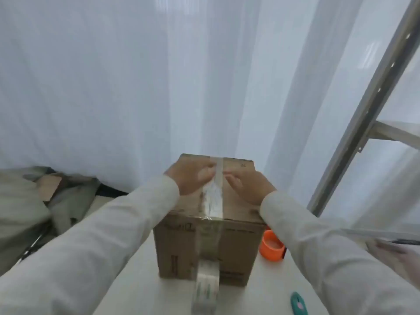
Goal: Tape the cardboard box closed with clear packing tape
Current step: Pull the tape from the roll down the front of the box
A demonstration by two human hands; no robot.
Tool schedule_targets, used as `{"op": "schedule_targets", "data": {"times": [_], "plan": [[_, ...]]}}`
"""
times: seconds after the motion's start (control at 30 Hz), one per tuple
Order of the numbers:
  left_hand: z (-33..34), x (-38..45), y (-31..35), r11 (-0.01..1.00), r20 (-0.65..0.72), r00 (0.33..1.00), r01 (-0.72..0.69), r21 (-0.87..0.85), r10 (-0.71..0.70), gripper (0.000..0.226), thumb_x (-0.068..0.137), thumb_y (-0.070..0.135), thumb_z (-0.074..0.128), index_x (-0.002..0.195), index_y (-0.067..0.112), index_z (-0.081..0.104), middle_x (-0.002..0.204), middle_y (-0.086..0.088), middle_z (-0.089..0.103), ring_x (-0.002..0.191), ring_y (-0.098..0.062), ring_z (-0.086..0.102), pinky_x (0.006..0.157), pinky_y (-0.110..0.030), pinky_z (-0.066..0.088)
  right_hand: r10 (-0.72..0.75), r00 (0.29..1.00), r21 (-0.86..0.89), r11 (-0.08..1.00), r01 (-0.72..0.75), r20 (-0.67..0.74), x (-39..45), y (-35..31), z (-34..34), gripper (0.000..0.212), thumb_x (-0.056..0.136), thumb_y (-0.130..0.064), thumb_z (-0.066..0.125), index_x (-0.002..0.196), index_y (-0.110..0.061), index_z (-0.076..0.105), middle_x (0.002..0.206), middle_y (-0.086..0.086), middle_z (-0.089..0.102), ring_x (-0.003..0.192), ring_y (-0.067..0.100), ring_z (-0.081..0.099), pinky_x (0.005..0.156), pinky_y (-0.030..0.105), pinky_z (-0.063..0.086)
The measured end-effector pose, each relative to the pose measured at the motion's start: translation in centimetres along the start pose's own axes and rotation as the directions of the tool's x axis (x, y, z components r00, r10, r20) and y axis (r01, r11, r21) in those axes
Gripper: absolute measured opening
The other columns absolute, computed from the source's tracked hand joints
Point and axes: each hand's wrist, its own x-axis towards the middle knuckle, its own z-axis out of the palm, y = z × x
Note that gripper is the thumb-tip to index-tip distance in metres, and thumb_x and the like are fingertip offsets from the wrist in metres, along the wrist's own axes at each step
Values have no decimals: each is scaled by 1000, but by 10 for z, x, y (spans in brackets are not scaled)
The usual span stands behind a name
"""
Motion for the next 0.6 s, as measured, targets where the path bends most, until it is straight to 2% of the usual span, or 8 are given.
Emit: {"op": "schedule_targets", "data": {"times": [0.07, 0.13, 0.17, 0.27, 0.33, 0.43, 0.53, 0.6], "plan": [[13, -24, -3, 999, 159, 987, -22, 34, 16, 40, 90, 41, 43, 123, 26, 58, 123, 2, 62, 116, -21, 54, 100, -34, 39, -21, 996, 8, 1000, 20, 89, -15, -16, 13, 39, 96, -29, 36, 133, -20, 45, 134, 5, 55, 123, 25, 48, 104, 36, 35], [31, -48, -7, 997, 191, 981, -49, 53, 38, 47, 89, 46, 38, 130, 27, 51, 131, 5, 56, 124, -20, 48, 104, -35, 36, -64, 988, 0, 998, 65, 140, -26, -25, 31, 34, 94, -27, 37, 123, -17, 50, 121, 7, 59, 113, 28, 52, 100, 43, 39], [36, -54, -8, 995, 163, 986, -58, 76, 45, 52, 90, 49, 36, 136, 26, 43, 140, 6, 49, 130, -18, 41, 108, -34, 31, -67, 985, -21, 997, 72, 158, -26, -26, 37, 34, 94, -28, 35, 121, -16, 51, 120, 7, 58, 113, 29, 52, 100, 44, 38], [35, -66, -6, 967, 178, 983, -77, 242, 34, 79, 84, 65, 37, 148, 24, 16, 156, 10, 18, 143, -12, 14, 117, -35, 12, -42, 984, -85, 995, 57, 172, -30, -30, 32, 41, 98, -31, 27, 132, -15, 43, 143, 6, 43, 133, 24, 36, 111, 41, 22], [38, -69, -4, 941, 248, 969, -81, 330, -4, 91, 78, 71, 40, 149, 24, 7, 157, 10, 10, 144, -11, 7, 118, -40, 7, -27, 982, -152, 987, 56, 188, -30, -28, 34, 44, 98, -34, 24, 137, -18, 37, 150, 3, 34, 139, 19, 26, 114, 42, 11], [40, -64, -3, 913, 251, 967, -57, 403, -50, 92, 76, 73, 41, 148, 25, 8, 157, 10, 12, 144, -11, 8, 117, -45, 9, 4, 973, -252, 966, 56, 231, -25, -29, 38, 48, 97, -43, 20, 140, -27, 32, 154, -3, 28, 143, 18, 15, 115, 49, 1], [43, -62, -1, 888, 250, 966, -61, 456, -63, 91, 77, 72, 41, 148, 25, 10, 157, 10, 14, 144, -12, 10, 115, -46, 14, -25, 975, -362, 926, 106, 220, -24, -29, 40, 49, 96, -44, 18, 140, -29, 31, 152, -3, 32, 143, 18, 17, 115, 49, 3], [45, -62, -2, 885, 238, 969, -59, 461, -59, 90, 76, 72, 41, 147, 26, 12, 156, 10, 17, 144, -12, 12, 113, -47, 19, -86, 977, -365, 918, 153, 193, -32, -28, 43, 49, 97, -41, 17, 142, -27, 30, 152, -3, 32, 142, 16, 21, 115, 44, 6]]}}
